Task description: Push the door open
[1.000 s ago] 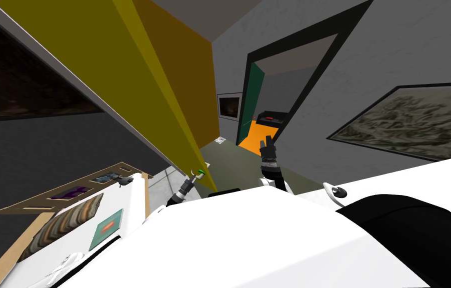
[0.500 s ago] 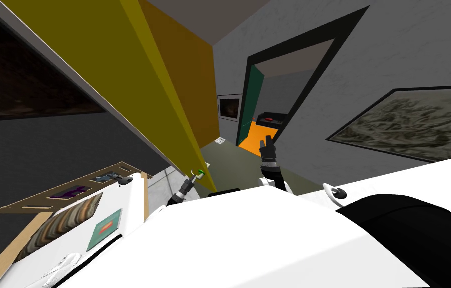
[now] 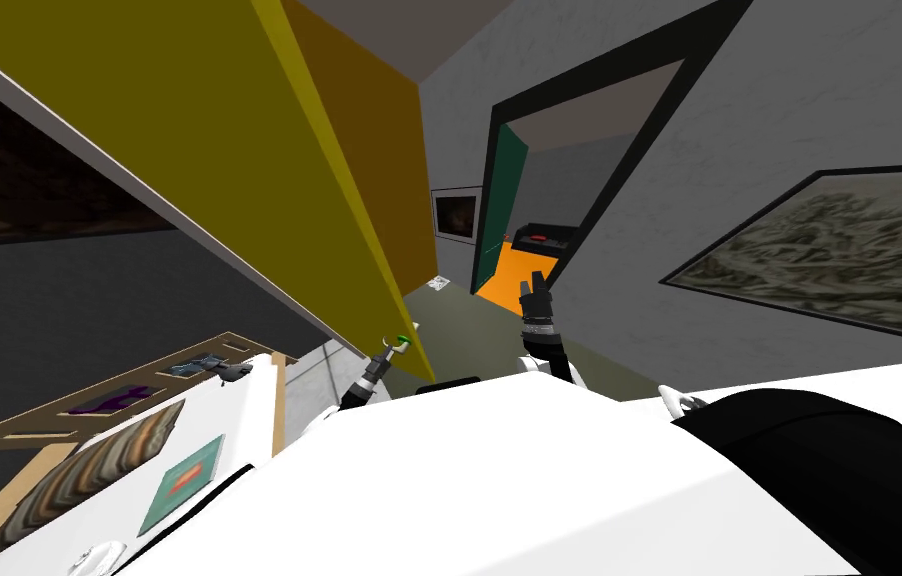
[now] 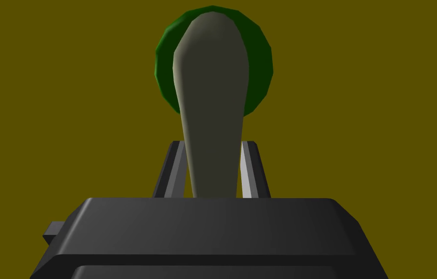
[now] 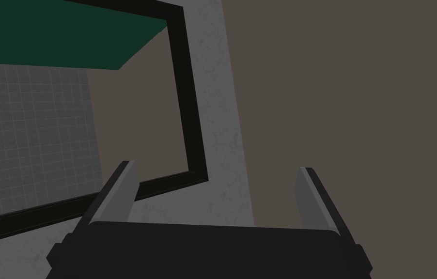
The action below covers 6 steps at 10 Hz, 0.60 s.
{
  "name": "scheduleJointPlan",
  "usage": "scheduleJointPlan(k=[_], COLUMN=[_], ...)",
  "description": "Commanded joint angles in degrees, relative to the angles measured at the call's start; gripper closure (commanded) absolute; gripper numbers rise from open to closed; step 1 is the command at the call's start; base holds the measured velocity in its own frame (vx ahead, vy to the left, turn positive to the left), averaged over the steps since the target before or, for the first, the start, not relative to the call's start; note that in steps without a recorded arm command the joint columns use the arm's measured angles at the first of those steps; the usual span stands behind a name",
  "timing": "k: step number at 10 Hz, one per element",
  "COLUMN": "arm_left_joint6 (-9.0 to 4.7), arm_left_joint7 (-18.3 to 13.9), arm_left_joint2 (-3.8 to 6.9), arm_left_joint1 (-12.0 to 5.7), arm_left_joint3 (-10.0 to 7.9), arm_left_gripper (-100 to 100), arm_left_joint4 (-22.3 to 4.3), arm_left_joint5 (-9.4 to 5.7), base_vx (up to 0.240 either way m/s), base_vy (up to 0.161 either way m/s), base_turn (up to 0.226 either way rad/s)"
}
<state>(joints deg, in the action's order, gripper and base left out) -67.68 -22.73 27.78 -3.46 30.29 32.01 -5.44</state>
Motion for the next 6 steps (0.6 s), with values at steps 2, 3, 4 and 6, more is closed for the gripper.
scheduleJointPlan(k=[2,3,4,6], arm_left_joint6=[1.52,1.52,1.52,2.92], arm_left_joint7=[1.31,1.31,1.31,2.27], arm_left_joint2=[-0.96,-0.96,-0.96,-2.03], arm_left_joint1=[-1.47,-1.47,-1.47,-2.12], arm_left_joint3=[-2.66,-2.66,-2.66,-4.3], arm_left_gripper=[100,100,100,100], arm_left_joint4=[-0.72,-0.72,-0.36,-1.07], arm_left_joint5=[-0.9,-0.9,-0.9,-1.32], base_vx=[0.104,0.069,0.028,0.026], base_vy=[-0.076,-0.051,-0.013,-0.015], base_turn=[0.006,-0.014,0.001,0.008])
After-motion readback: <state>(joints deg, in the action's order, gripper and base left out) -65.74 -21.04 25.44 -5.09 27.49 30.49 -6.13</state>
